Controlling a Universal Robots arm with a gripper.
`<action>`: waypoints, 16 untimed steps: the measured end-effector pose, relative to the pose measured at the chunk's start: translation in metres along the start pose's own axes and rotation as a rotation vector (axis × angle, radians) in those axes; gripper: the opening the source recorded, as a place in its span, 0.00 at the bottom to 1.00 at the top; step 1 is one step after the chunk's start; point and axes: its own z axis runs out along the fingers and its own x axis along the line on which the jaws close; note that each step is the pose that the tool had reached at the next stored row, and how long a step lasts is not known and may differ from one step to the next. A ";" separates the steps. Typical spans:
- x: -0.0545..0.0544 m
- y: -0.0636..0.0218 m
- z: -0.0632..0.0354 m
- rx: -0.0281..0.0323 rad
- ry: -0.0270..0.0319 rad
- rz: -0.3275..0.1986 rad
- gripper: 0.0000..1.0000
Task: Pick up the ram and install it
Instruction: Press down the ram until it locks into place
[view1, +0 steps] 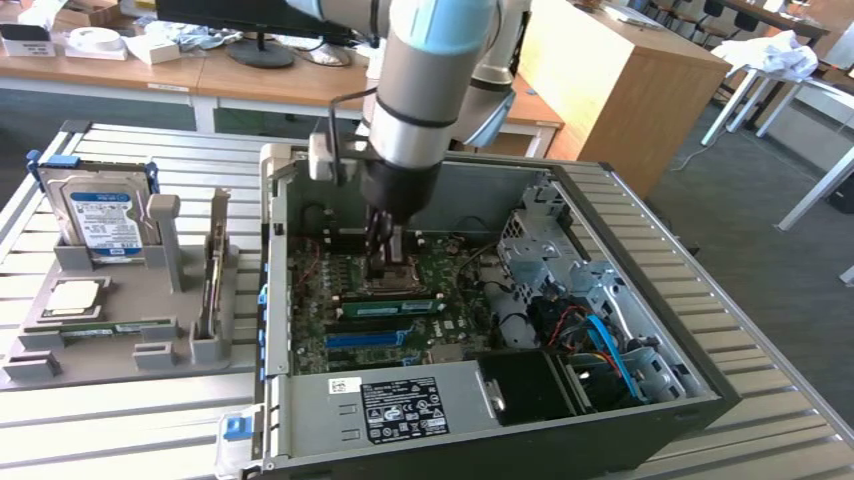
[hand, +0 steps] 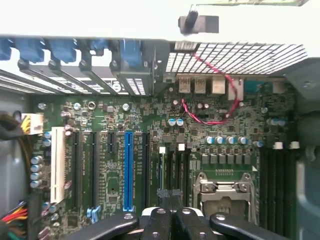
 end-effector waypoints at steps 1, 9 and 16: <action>0.000 0.0001 -0.0039 -0.0009 0.0000 0.000 0.10; -0.001 0.0010 -0.0339 -0.0067 0.0004 0.000 0.10; -0.002 0.0018 -0.0573 -0.0098 0.0015 0.000 0.10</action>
